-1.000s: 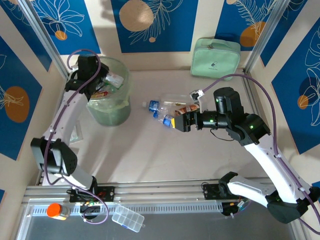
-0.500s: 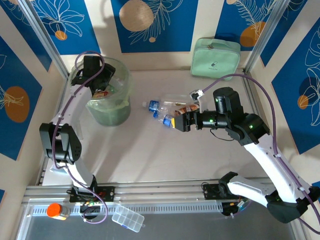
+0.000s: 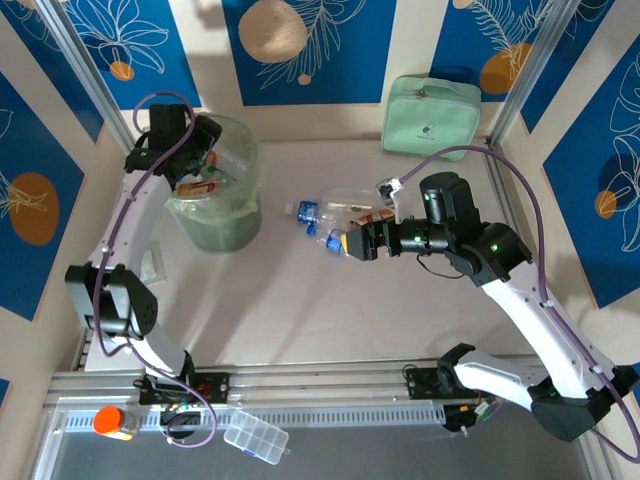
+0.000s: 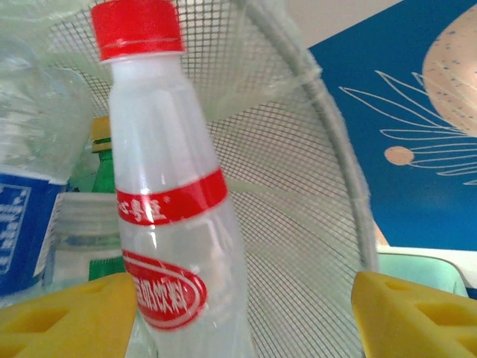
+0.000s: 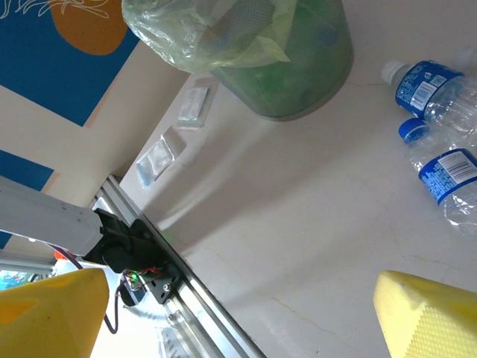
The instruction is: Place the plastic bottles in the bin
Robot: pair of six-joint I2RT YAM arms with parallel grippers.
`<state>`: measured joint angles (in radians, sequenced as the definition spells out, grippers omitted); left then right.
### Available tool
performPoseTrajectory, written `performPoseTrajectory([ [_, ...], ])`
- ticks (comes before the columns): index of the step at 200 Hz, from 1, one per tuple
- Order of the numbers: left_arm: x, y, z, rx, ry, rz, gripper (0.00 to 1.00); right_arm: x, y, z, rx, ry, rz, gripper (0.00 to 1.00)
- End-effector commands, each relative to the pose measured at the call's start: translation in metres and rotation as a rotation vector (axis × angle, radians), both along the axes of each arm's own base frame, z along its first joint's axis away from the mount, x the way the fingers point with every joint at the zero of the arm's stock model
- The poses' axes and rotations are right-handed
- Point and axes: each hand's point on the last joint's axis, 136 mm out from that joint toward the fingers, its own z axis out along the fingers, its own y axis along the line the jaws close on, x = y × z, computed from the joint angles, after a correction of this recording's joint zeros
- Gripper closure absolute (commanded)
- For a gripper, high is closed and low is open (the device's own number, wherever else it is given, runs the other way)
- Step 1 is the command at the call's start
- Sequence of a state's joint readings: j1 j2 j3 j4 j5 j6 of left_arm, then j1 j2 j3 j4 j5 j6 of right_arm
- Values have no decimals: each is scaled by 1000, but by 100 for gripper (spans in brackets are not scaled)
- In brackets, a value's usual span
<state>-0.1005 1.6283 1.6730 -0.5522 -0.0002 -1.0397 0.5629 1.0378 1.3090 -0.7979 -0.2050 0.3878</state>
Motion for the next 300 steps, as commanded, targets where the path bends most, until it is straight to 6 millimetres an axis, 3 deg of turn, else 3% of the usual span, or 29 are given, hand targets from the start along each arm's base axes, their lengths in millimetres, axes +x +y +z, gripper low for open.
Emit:
performPoseTrajectory([
  [1, -23, 5, 36, 39, -46, -17, 25, 6, -7, 8, -20, -47, -26, 8],
  [36, -50, -12, 57, 99, -67, -89, 29, 27, -21, -16, -104, 20, -155, 11],
  [74, -94, -71, 70, 305, -80, -273, 31, 53, -38, -77, -283, 109, -265, 13],
  [91, -114, -100, 64, 387, -86, -392, 31, 62, -39, -104, -319, 147, -289, 13],
  [118, -145, -128, 28, 449, -42, -555, 31, 67, -31, -136, -385, 243, -287, 13],
  [148, -177, -124, -1, 423, -9, -597, 31, 77, -30, -162, -406, 327, -296, 13],
  [195, -211, -97, -16, 453, 24, -596, 30, 105, -11, -188, -418, 357, -225, 13],
  [263, -238, -73, -20, 500, 76, -595, 29, 161, -7, -223, -616, 300, -180, 10],
  [300, -250, -60, -16, 522, 80, -580, 29, 168, 12, -241, -640, 288, -116, 10],
])
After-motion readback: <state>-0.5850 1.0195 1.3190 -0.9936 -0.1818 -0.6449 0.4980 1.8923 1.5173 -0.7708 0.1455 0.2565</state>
